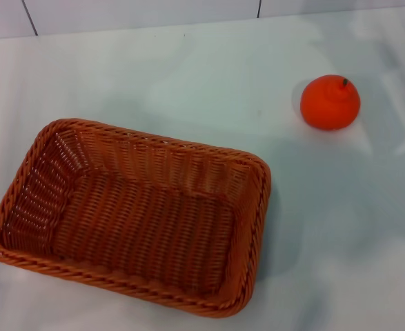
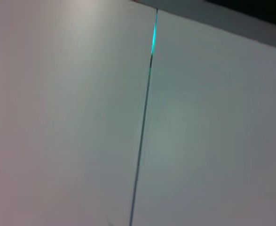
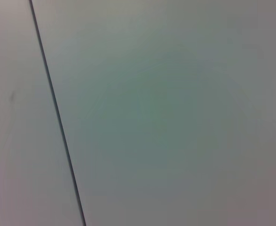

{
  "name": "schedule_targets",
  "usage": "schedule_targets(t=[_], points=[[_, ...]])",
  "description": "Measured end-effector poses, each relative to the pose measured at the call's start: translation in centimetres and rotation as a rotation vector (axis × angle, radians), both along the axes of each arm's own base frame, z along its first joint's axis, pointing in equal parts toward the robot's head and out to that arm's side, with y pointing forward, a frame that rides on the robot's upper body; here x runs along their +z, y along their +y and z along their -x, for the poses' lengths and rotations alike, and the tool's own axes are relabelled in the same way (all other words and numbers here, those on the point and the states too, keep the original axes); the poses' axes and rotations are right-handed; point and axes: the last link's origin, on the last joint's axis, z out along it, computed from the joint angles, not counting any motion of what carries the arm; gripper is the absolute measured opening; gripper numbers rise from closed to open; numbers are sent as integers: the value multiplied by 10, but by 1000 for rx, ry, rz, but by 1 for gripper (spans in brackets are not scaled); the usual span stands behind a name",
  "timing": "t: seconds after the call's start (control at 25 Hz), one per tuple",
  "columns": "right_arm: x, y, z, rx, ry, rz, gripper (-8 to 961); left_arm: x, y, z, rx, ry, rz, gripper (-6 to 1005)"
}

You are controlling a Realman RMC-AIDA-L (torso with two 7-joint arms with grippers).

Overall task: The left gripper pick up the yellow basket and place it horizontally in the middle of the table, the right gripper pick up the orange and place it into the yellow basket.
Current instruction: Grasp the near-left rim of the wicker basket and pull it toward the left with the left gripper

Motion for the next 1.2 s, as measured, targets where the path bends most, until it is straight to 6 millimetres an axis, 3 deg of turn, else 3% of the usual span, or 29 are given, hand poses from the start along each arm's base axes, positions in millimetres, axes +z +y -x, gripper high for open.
schedule_targets(t=[0.16,0.36,0.4,0.52,0.76,1.0,1.2], points=[[0,0,0,-1,2,1,688,15,4,5,-67,-53,107,914],[-1,0,-1,-5,8,0,688,57,19,12,-132,-64,422,899],[-1,0,-1,-7,9,0,688,57,19,12,-132,-64,422,894],[-1,0,-2,-15,10,3,688,91,32,10,-28,-18,729,885],[-1,2,-3,-29,10,8,689,118,35,3,192,115,975,885],[0,7,-2,-43,12,10,689,123,34,-9,399,224,1146,886],[1,13,0,-56,12,15,689,107,42,-22,446,279,1253,886]])
